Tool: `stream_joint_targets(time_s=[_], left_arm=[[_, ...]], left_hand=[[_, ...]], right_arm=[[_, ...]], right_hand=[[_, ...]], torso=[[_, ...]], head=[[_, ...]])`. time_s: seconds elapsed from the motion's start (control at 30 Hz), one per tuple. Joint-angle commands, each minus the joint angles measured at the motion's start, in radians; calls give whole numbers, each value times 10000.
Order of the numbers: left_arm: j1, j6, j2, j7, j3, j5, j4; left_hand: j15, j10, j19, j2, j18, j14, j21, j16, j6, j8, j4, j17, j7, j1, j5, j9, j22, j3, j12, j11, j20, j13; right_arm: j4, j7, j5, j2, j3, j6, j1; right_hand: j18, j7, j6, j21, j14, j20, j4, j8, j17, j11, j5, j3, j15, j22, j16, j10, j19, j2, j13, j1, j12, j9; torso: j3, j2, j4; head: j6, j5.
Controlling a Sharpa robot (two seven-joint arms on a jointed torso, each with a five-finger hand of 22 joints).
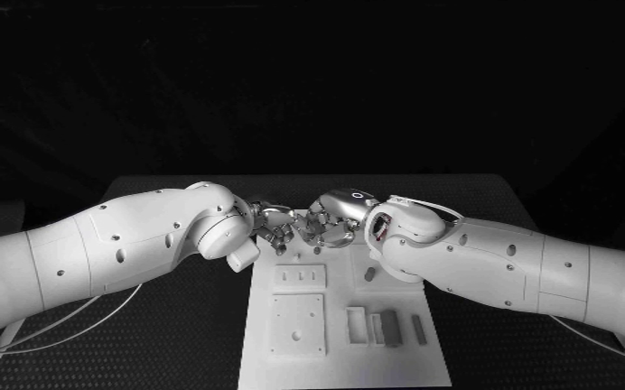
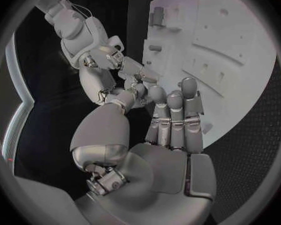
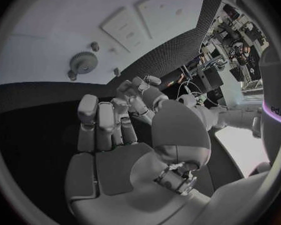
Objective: Assemble the parts on the task board
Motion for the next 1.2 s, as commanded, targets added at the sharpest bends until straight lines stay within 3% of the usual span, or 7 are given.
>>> stream_joint_targets(time_s=[0.03,0.67,1.03,1.2], left_arm=[[25,219,20,240,28,103,20],[-10,387,83,229,28,103,-25],[-37,382,96,232,28,103,-55],[-37,401,110,233,28,103,-53]], left_hand=[[-2,-290,16,57,153,-42,55,64,1601,4,-65,-11,-357,-100,31,26,231,-19,71,-258,-24,-14],[-7,-276,8,198,169,-46,85,97,1628,-2,-107,-38,-378,-188,-44,75,230,54,79,-279,-31,-25],[9,-263,-21,535,171,-59,123,121,1639,-29,-437,-82,-372,-23,-13,130,233,209,65,-273,-17,-57],[13,-259,-24,575,170,-60,128,124,1646,-30,-481,-89,-373,-16,-14,139,232,220,63,-273,-13,-61]], right_arm=[[30,111,-107,10,-13,187,-29],[67,113,-112,28,-12,47,-45],[78,117,-117,30,-12,43,-46],[101,112,-121,34,-12,47,-46]], right_hand=[[463,157,214,49,40,-70,23,30,-6,-46,19,5,-58,181,6,25,-15,43,13,39,27,17],[463,155,216,51,40,-76,24,26,-10,-48,18,9,-61,178,-2,30,-12,43,13,36,19,23],[463,154,217,52,38,-79,23,24,-14,-49,18,10,-63,177,-8,33,-11,38,13,34,15,26],[463,154,217,52,34,-80,24,23,-22,-50,17,11,-63,176,-12,34,-10,38,12,32,13,28]], torso=[[0,4,4],[1,5,-3],[2,2,-7],[2,2,-4]], head=[[16,-31],[-29,-7],[-55,-8],[-66,-8]])
